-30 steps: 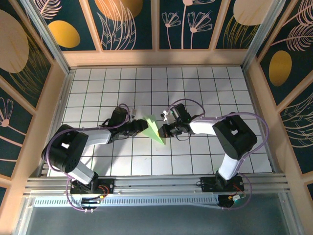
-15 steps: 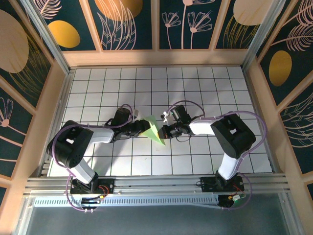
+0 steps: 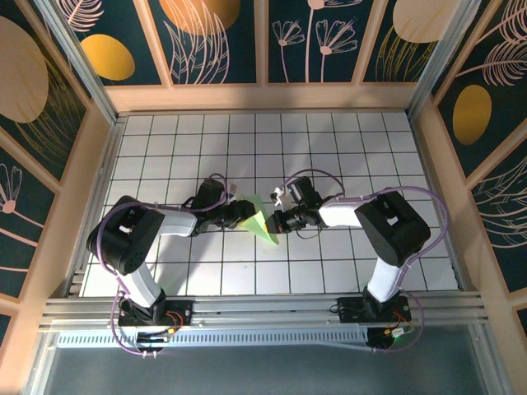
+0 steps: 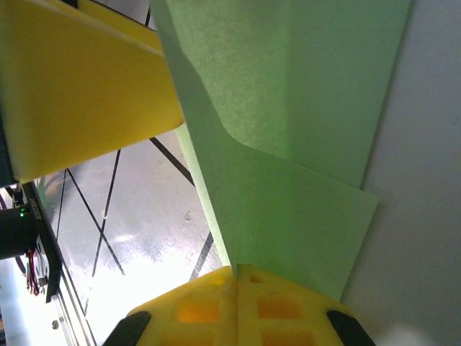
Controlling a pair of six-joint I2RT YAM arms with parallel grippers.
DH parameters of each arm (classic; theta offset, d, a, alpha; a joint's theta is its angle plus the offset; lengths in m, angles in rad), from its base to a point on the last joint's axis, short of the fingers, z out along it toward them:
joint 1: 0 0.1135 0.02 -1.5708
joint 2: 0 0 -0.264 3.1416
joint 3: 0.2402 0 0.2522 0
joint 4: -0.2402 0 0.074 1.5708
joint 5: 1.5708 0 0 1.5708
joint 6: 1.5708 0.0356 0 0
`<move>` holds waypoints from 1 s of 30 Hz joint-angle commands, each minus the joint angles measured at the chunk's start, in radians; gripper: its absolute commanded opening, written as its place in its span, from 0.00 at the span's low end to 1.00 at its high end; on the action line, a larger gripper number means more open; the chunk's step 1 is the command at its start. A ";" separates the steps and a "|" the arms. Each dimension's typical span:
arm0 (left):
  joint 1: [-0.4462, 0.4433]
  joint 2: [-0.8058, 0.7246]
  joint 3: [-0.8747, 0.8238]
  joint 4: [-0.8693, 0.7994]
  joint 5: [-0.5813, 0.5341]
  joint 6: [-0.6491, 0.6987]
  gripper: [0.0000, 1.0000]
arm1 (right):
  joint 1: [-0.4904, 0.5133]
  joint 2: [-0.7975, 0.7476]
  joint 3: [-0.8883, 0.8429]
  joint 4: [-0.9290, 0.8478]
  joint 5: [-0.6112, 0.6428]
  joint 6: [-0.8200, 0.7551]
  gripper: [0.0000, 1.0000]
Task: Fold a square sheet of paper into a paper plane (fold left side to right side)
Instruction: Fourth fold the wing at the center of the table.
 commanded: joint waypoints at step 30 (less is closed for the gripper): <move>-0.019 0.063 0.088 -0.191 -0.125 0.080 0.44 | -0.043 -0.062 -0.030 0.064 -0.061 0.045 0.28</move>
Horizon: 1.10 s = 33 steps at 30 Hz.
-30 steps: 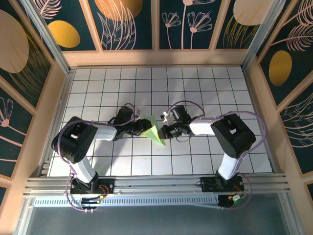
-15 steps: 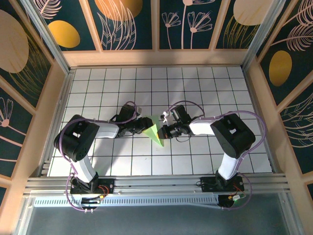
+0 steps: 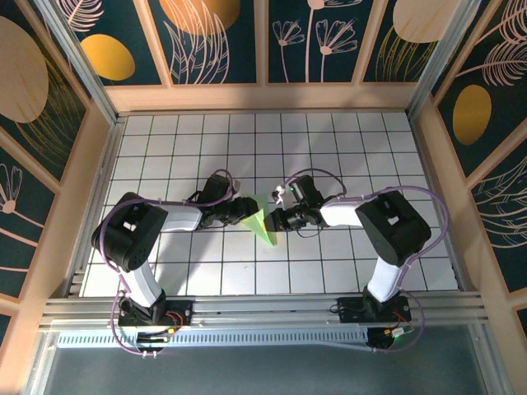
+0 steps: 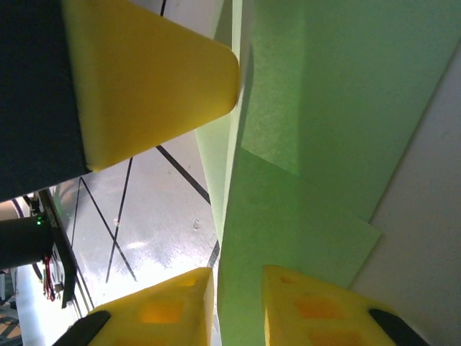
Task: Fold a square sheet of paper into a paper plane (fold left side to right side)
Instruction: Fourth fold the wing at the center of the table.
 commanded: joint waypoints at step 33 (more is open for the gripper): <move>-0.002 0.027 -0.003 -0.074 -0.049 0.024 0.44 | -0.027 0.071 0.085 0.045 -0.013 0.003 0.19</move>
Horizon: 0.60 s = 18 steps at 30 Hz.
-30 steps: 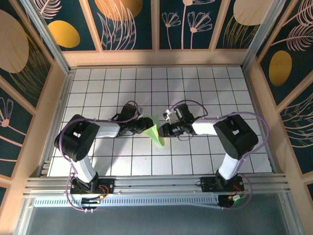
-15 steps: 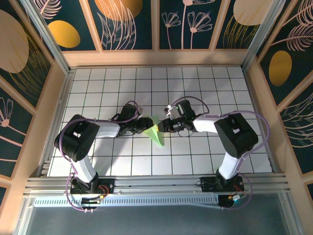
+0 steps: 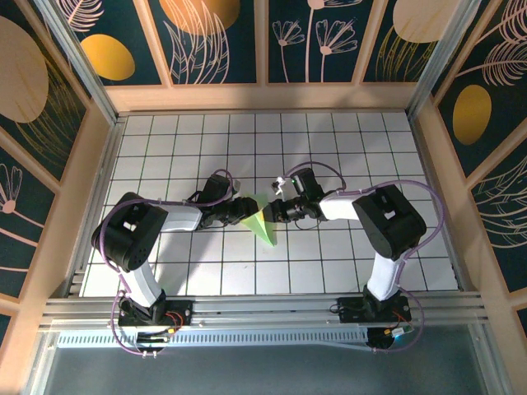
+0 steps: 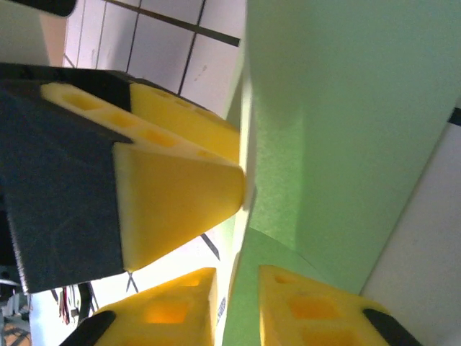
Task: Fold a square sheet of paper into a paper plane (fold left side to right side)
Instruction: Fourth fold the wing at the center of the table.
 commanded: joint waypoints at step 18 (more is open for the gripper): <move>-0.005 0.029 -0.003 -0.076 -0.047 0.023 0.44 | 0.000 0.012 0.040 -0.098 0.114 -0.038 0.05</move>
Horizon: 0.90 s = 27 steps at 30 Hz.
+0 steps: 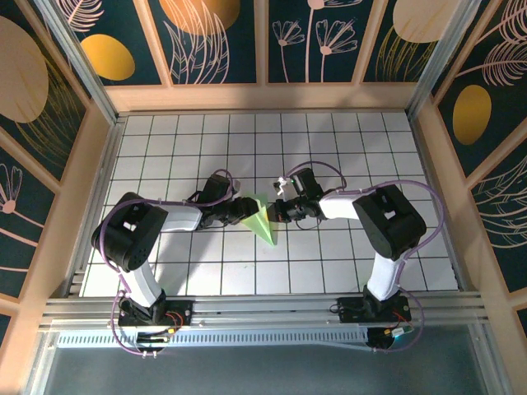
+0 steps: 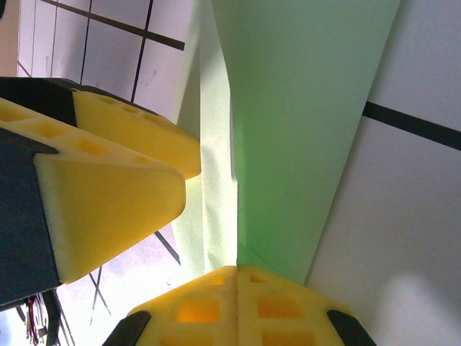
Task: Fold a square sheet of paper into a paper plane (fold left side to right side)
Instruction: Fourth fold the wing at the center of the table.
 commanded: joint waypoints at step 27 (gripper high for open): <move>-0.004 0.029 -0.006 -0.073 -0.047 0.022 0.44 | 0.002 0.053 0.029 -0.051 0.070 -0.036 0.05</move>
